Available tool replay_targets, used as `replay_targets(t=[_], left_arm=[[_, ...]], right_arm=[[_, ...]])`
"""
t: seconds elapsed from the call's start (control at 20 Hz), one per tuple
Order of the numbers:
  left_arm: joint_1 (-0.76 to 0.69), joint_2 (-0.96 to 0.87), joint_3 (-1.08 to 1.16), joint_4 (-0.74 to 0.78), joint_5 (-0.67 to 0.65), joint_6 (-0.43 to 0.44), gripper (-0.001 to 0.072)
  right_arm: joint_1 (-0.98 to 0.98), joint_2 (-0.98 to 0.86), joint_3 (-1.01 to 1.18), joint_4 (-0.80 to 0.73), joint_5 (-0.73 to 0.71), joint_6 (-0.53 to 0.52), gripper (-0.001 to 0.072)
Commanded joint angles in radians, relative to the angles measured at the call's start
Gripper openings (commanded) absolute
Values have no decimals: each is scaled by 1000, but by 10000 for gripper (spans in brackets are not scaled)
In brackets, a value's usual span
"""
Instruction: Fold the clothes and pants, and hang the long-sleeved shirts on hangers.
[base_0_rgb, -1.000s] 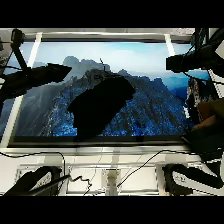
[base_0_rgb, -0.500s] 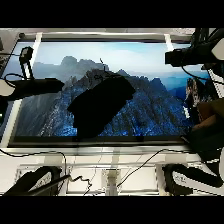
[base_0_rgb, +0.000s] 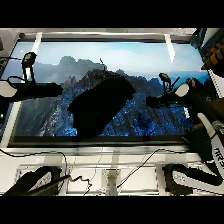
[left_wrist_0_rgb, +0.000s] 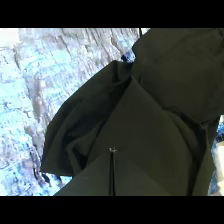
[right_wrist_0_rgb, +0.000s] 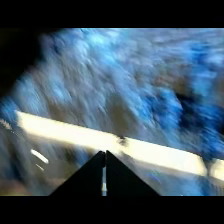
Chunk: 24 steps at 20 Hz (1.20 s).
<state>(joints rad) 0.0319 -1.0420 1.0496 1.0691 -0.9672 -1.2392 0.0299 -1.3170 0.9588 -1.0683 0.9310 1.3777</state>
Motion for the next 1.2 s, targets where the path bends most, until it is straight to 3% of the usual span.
replay_targets(t=[0.0,0.05,0.1,0.45,0.9,1.0,1.15], left_arm=[[1,0,0,4,-6,-3,11],[1,0,0,4,-6,-3,12],[1,0,0,4,-6,-3,12],[1,0,0,4,-6,-3,12],[1,0,0,4,-6,-3,12],[1,0,0,4,-6,-3,11],[1,0,0,4,-6,-3,12]], right_arm=[[-8,-41,-124,360,-298,53,278],[-8,-72,-114,432,-299,54,436],[-8,-112,-100,477,-294,54,453],[-8,-333,-20,734,-275,54,450],[24,-477,165,751,-211,117,448],[51,-486,173,751,-216,134,387],[84,-497,173,751,-243,134,380]])
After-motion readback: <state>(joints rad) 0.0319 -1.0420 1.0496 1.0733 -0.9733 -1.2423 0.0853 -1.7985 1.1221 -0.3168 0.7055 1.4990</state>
